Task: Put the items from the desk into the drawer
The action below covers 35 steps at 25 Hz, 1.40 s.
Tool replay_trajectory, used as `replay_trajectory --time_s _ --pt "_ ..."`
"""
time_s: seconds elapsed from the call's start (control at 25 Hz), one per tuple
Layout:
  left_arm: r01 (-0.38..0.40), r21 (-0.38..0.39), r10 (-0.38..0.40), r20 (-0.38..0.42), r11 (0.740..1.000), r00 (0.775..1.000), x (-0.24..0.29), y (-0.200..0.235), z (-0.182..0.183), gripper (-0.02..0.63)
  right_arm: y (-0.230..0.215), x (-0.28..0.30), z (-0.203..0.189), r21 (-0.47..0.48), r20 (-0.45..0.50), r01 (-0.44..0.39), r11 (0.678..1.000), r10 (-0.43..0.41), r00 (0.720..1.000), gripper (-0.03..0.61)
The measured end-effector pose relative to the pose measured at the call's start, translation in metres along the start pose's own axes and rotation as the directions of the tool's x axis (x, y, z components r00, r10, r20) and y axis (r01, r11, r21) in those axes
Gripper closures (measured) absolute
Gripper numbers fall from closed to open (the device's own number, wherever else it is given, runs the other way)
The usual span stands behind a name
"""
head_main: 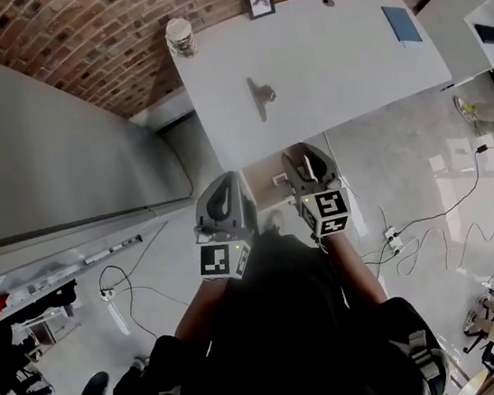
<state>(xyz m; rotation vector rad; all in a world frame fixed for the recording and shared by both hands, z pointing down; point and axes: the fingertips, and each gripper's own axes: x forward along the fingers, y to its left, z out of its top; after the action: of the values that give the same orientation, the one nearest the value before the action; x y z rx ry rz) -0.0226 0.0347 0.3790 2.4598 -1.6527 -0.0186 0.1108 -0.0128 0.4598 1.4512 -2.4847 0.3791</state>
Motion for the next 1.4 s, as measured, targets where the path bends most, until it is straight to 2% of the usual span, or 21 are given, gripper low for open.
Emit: replay_trajectory --time_s 0.44,0.8,1.08,1.4 --pt "0.063 -0.027 -0.063 -0.023 0.998 0.998 0.07 0.041 -0.002 0.614 -0.021 0.079 -0.011 0.024 -0.089 0.027 0.999 -0.025 0.996 0.405" --pt "0.082 -0.088 -0.091 -0.102 0.993 0.991 0.121 0.073 -0.019 0.614 -0.05 0.147 -0.041 0.07 -0.189 0.072 0.995 -0.058 0.98 0.408" --pt "0.069 -0.096 -0.08 -0.111 0.993 0.991 0.151 0.1 -0.026 0.614 -0.076 0.192 -0.084 0.089 -0.294 0.106 0.99 -0.075 0.953 0.41" --pt "0.036 -0.117 -0.052 -0.14 0.993 0.989 0.171 0.127 -0.036 0.614 -0.105 0.24 -0.137 0.166 -0.408 0.169 0.972 -0.088 0.909 0.41"
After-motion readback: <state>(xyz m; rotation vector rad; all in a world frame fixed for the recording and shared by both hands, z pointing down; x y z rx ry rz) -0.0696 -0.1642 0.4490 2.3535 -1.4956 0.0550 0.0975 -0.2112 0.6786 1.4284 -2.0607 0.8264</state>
